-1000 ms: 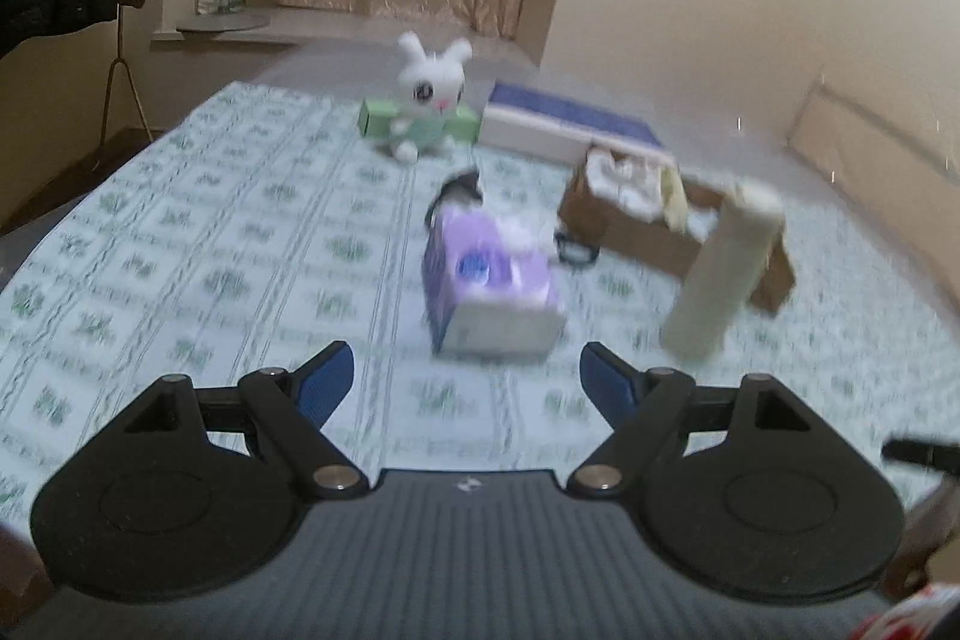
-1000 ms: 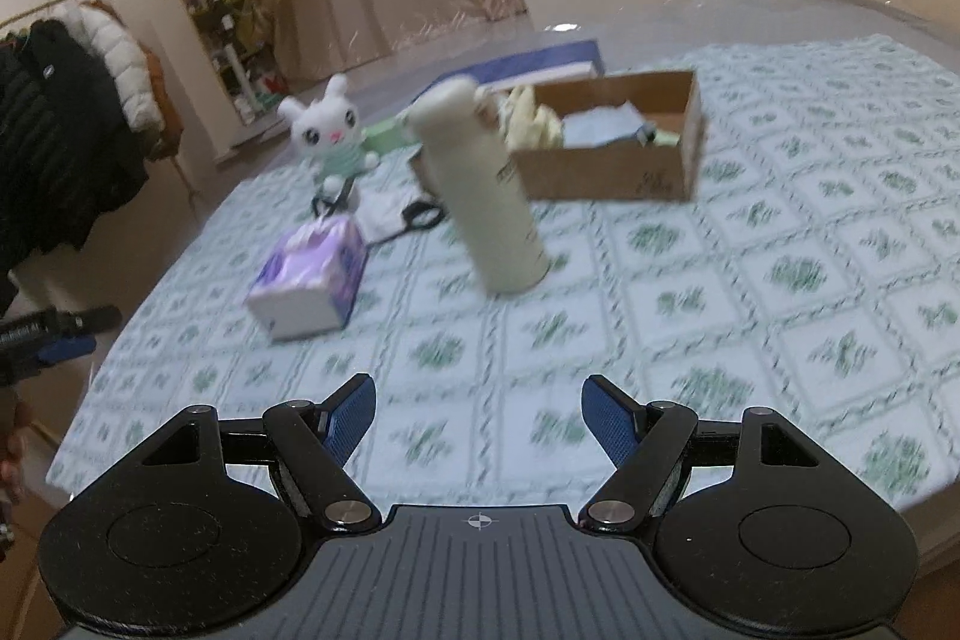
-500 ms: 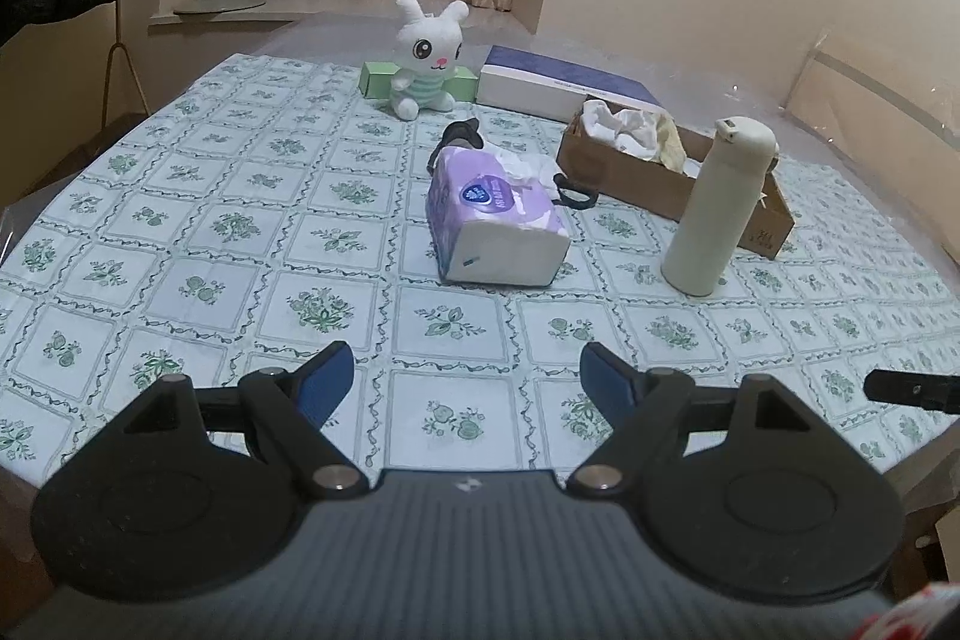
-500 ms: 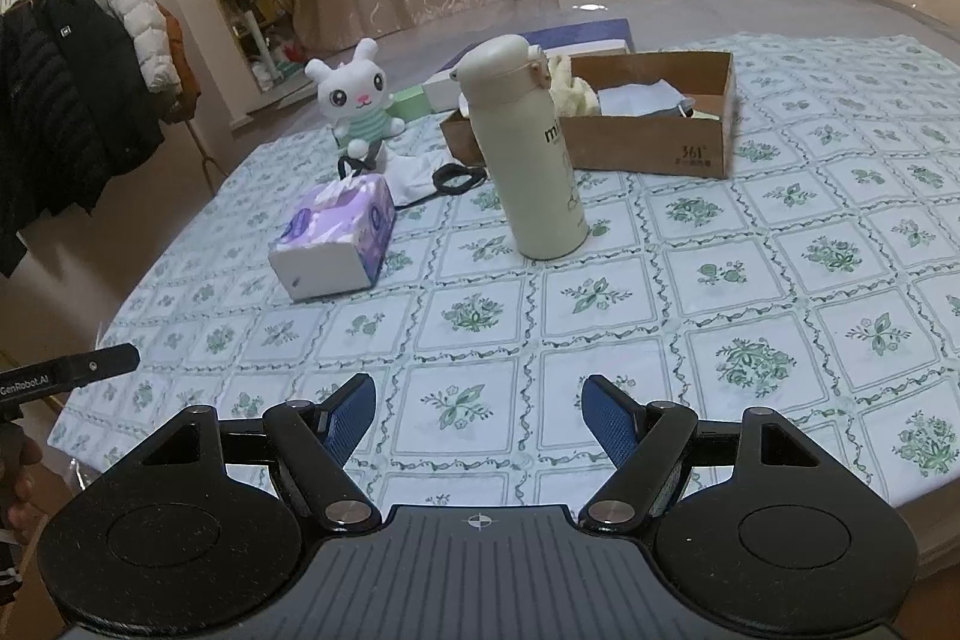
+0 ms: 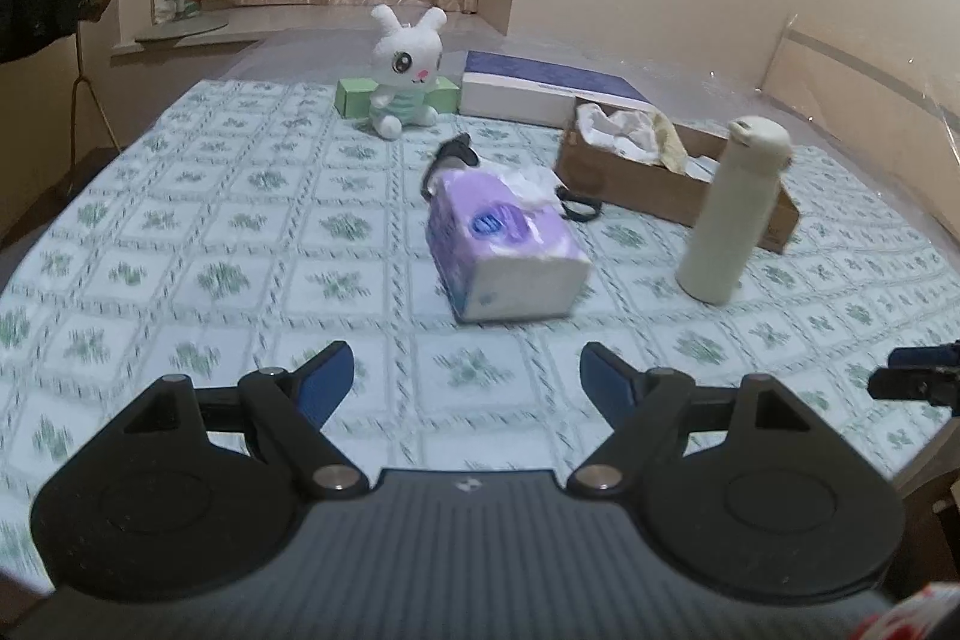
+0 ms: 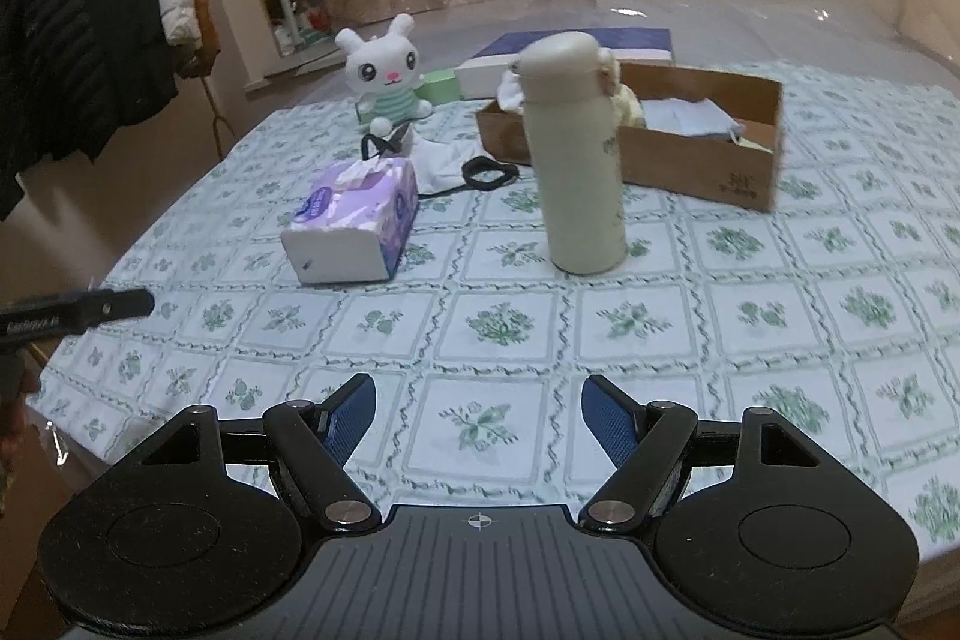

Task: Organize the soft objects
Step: 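Grasp the black strap of the white strapped cloth with the left gripper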

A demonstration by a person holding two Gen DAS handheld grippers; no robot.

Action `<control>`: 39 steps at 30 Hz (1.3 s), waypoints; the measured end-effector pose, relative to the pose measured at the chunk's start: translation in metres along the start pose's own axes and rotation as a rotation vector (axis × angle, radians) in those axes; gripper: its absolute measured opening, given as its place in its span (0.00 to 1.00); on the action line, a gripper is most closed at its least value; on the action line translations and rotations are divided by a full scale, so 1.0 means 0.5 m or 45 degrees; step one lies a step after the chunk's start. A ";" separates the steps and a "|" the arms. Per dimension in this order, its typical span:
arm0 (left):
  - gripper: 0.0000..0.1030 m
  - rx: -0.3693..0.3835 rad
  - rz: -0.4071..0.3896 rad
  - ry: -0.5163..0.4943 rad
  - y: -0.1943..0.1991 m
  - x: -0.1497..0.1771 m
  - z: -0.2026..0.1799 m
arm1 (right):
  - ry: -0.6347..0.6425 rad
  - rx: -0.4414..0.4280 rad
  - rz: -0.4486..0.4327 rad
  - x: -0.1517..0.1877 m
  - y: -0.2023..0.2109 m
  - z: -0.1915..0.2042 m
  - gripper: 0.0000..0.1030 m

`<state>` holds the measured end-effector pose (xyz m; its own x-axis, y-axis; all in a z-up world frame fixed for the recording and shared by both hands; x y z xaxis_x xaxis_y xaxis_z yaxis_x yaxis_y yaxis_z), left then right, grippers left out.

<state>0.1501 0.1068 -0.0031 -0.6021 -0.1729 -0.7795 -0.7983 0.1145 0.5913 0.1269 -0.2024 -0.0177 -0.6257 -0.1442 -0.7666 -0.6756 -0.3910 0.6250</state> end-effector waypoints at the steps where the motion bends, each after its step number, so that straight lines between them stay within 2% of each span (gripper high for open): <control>1: 0.78 0.005 -0.001 -0.005 -0.010 -0.013 0.007 | 0.010 -0.002 0.001 -0.005 -0.008 0.003 0.73; 6: 0.78 0.018 -0.006 -0.063 -0.069 -0.080 0.035 | 0.054 -0.007 -0.003 -0.033 -0.051 0.017 0.73; 16: 0.78 0.133 0.035 -0.181 -0.223 -0.182 0.048 | 0.163 0.023 -0.093 -0.125 -0.164 0.062 0.73; 17: 0.78 0.143 0.037 -0.196 -0.240 -0.193 0.049 | 0.168 0.026 -0.102 -0.134 -0.176 0.067 0.72; 19: 0.78 0.169 0.043 -0.229 -0.270 -0.212 0.052 | 0.186 0.031 -0.125 -0.156 -0.204 0.081 0.63; 22: 0.78 0.193 0.062 -0.260 -0.319 -0.242 0.059 | 0.222 0.054 -0.153 -0.193 -0.251 0.099 0.58; 31: 0.77 0.271 0.141 -0.327 -0.488 -0.325 0.047 | 0.304 0.105 -0.158 -0.292 -0.385 0.102 0.49; 35: 0.75 0.306 0.190 -0.328 -0.562 -0.337 0.028 | 0.307 0.135 -0.153 -0.315 -0.422 0.091 0.47; 39: 0.75 0.331 0.291 -0.306 -0.636 -0.328 0.024 | 0.345 0.171 -0.142 -0.340 -0.471 0.082 0.46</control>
<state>0.5025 0.1104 -0.0658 -0.7253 0.1151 -0.6788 -0.6023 0.3716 0.7065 0.3764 -0.0483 -0.0286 -0.4304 -0.3513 -0.8315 -0.7908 -0.2973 0.5350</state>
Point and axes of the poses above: each gripper's, at about its wrist camera, not at the fingertips, and y roughly against the way its jaws point, z to its left, x to its underside, the point moved 8 cm from there along -y, roughly the way its jaws point, and after that the axes turned 7 degrees about y, right-handed, at the moved point
